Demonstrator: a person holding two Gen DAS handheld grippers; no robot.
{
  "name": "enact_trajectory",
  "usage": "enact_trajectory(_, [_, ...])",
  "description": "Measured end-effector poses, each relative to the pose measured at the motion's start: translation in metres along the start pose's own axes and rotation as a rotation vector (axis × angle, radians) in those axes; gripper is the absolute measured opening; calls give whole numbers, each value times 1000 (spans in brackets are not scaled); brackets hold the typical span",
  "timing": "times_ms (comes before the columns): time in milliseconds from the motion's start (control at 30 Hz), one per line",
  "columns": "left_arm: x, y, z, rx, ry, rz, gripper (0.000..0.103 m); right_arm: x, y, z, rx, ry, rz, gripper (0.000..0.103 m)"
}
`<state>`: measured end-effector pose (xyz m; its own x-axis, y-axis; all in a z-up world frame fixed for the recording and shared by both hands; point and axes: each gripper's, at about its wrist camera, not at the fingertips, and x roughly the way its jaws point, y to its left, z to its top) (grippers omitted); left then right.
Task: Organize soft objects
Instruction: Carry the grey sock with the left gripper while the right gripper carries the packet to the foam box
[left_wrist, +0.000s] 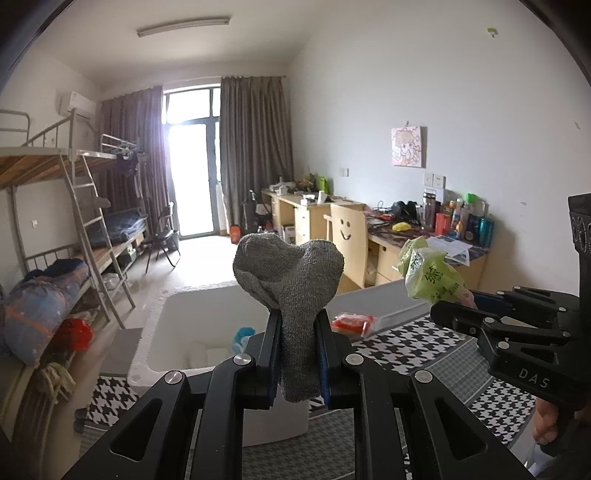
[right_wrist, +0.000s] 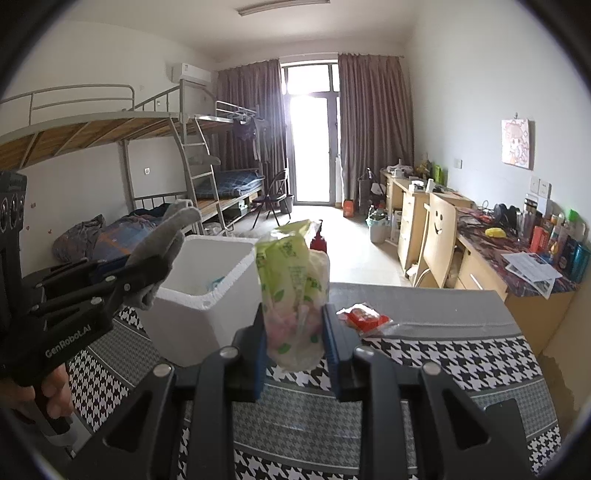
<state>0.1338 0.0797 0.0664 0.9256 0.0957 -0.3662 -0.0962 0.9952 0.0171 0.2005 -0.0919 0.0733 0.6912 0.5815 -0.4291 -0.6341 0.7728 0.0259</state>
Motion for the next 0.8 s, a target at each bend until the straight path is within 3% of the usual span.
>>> enact_trajectory(800, [12, 34, 10, -51, -4, 113, 18, 26, 30, 24, -55, -6, 63, 31])
